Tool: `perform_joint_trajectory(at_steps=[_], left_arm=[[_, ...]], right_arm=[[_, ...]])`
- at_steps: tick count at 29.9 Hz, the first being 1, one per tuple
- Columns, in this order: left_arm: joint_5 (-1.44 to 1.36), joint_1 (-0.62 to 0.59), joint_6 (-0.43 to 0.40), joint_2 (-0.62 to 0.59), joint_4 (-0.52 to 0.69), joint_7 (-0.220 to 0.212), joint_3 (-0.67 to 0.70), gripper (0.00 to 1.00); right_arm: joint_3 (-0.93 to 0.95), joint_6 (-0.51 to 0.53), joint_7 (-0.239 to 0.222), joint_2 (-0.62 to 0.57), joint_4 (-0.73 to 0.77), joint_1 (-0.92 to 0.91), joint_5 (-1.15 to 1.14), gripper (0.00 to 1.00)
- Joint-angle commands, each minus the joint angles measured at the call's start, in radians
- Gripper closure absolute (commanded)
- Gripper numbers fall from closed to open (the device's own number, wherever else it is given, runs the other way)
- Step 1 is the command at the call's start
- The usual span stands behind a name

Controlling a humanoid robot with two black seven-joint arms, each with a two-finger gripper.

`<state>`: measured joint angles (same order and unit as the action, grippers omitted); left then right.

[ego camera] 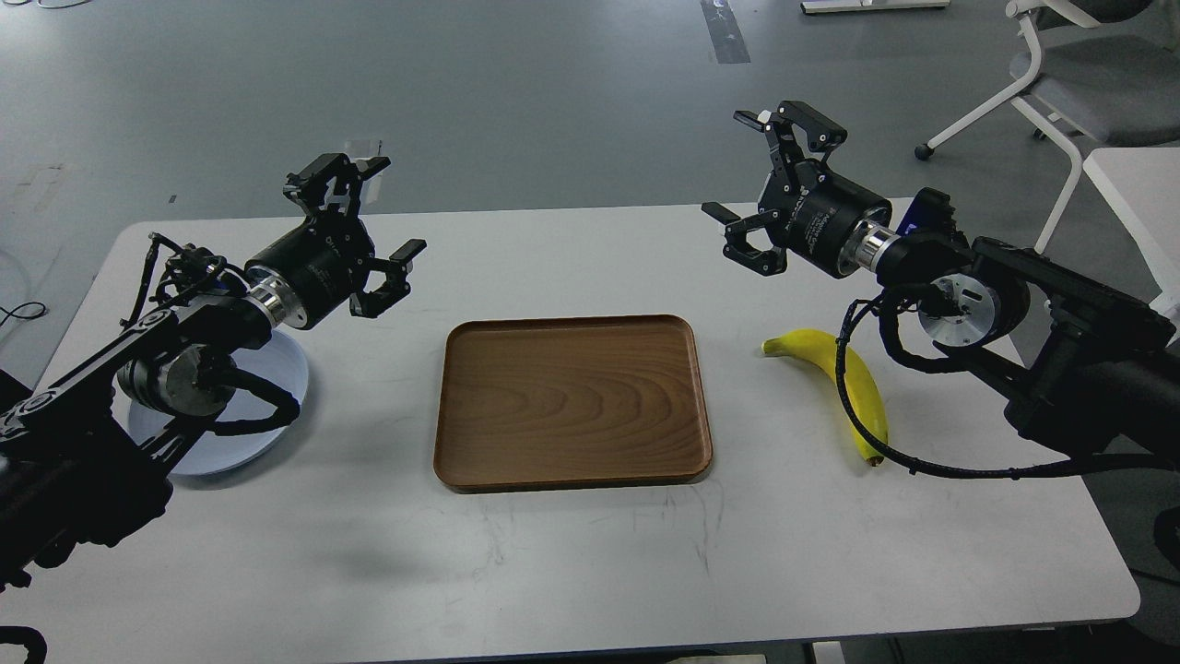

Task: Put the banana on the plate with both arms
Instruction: 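Lower the left gripper toward the light blue plate's rim, then grip the edge of the light blue plate with the left gripper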

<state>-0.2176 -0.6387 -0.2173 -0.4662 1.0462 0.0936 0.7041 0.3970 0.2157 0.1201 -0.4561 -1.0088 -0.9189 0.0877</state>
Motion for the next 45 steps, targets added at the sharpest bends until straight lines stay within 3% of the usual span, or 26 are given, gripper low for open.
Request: perform_joint_trajectory(at_steps=[1,6,14,29,37,40,45], left_arm=[[0.003,0.004,-0.001,0.015,-0.002,-0.002,0.000,0.01],[0.007,0.004,0.009,0.023,-0.006,-0.008,-0.001,0.01],[0.038,-0.021,0.009,0.092,-0.144,-0.011,0.003,0.01],[0.058,-0.039,0.030,0.132,-0.175,0.003,0.003,0.01],[-0.020,-0.110,0.095,0.095,-0.158,0.118,-0.012,0.01],[-0.331,-0.110,0.188,0.052,-0.147,0.202,-0.024,0.01],[-0.858,-0.046,0.379,-0.084,0.003,0.219,-0.061,0.01]], right_arm=[[0.000,-0.001,-0.003,0.008,0.015,-0.003,0.001,0.00],[0.000,-0.024,-0.016,0.028,0.079,-0.003,0.001,0.00],[0.016,-0.024,-0.031,0.036,0.114,-0.003,0.001,0.00],[0.048,-0.021,-0.025,0.054,0.145,-0.006,0.007,0.00],[0.049,0.036,-0.017,0.053,0.147,-0.009,0.009,0.00],[0.049,0.036,-0.014,0.053,0.148,-0.005,0.007,0.00],[0.052,0.037,-0.005,0.047,0.150,0.000,0.007,0.00]])
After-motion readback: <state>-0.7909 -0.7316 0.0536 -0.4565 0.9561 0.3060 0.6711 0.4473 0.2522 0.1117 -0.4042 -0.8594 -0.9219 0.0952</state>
